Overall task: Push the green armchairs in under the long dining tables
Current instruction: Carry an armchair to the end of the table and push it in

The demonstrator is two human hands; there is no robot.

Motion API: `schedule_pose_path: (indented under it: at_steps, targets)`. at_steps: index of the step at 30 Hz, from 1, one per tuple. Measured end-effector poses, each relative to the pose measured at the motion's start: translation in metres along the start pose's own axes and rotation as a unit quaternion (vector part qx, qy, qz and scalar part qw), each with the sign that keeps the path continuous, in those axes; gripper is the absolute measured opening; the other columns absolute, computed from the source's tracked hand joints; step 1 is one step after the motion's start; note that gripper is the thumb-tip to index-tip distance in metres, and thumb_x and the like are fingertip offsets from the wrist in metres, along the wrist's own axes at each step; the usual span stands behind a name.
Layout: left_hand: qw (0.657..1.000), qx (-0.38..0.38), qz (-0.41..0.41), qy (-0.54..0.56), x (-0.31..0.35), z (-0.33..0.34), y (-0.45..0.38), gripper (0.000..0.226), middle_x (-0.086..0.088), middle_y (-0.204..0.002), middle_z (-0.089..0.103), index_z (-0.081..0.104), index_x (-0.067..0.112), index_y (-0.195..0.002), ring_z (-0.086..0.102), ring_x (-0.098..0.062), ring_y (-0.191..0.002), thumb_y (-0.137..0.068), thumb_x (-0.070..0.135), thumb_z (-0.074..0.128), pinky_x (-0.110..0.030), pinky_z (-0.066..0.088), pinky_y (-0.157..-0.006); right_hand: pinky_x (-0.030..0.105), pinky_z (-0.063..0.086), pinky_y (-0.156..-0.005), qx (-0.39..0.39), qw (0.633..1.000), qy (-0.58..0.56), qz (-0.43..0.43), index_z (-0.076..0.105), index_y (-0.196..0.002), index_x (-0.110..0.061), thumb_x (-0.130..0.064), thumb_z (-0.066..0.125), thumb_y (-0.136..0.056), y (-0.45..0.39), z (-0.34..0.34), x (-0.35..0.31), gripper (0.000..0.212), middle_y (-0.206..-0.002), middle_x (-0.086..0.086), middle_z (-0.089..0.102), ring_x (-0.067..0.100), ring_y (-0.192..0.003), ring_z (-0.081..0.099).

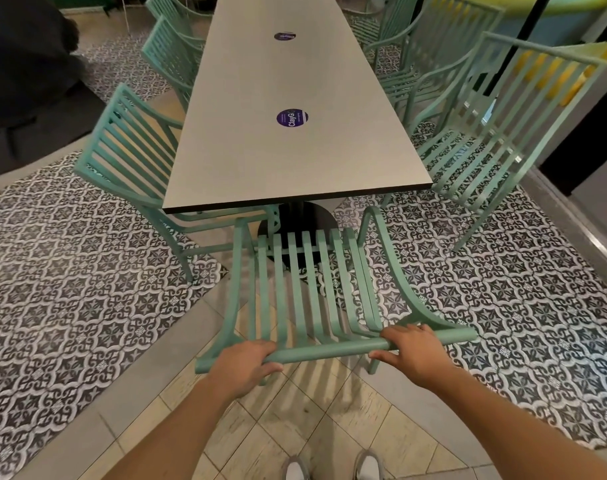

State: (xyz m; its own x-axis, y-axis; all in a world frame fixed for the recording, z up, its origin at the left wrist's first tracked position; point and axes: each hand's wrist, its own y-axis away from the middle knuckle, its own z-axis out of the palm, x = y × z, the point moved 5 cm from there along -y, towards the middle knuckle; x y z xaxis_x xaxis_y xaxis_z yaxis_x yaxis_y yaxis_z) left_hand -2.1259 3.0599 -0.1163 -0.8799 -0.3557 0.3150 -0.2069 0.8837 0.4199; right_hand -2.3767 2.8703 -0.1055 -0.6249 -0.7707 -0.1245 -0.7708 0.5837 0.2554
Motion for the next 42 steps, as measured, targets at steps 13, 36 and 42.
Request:
schedule_pose_path:
  at_steps: [13, 36, 42]
  targets:
    - [1.0, -0.012, 0.0, -0.005, 0.002, 0.001, 0.0, 0.033, 0.014, -0.094, 0.055, 0.057, 0.028, -0.105, 0.055, -0.011, -0.086, -0.094, 0.057, 0.046, -0.032, 0.047, -0.075, 0.031, 0.031, -0.089, 0.011, 1.0, -0.006, 0.005, 0.053, -0.102, -0.035, -0.091, -0.012, -0.062, 0.0, 0.002, 0.001, 0.095, -0.101, -0.016, 0.061, 0.01, -0.098, 0.055]
    - [0.998, 0.009, -0.02, 0.067, 0.001, -0.017, -0.002, 0.031, 0.007, -0.094, 0.059, 0.059, 0.025, -0.098, 0.056, -0.009, -0.085, -0.096, 0.053, 0.044, -0.029, 0.044, -0.073, 0.035, 0.026, -0.108, -0.005, 0.995, -0.032, 0.091, 0.054, -0.114, -0.036, -0.083, -0.001, -0.072, 0.018, -0.011, 0.024, 0.084, -0.111, -0.016, 0.058, 0.011, -0.111, 0.048]
    - [0.999, 0.032, 0.004, 0.039, 0.03, -0.045, -0.036, 0.025, 0.008, -0.102, 0.062, 0.061, 0.023, -0.1, 0.058, -0.008, -0.091, -0.099, 0.042, 0.045, -0.03, 0.049, -0.08, 0.032, 0.045, -0.095, 0.033, 0.978, -0.053, 0.202, 0.054, -0.125, -0.03, -0.074, 0.007, -0.08, 0.06, -0.028, 0.094, 0.079, -0.121, -0.01, 0.058, 0.012, -0.11, 0.051]
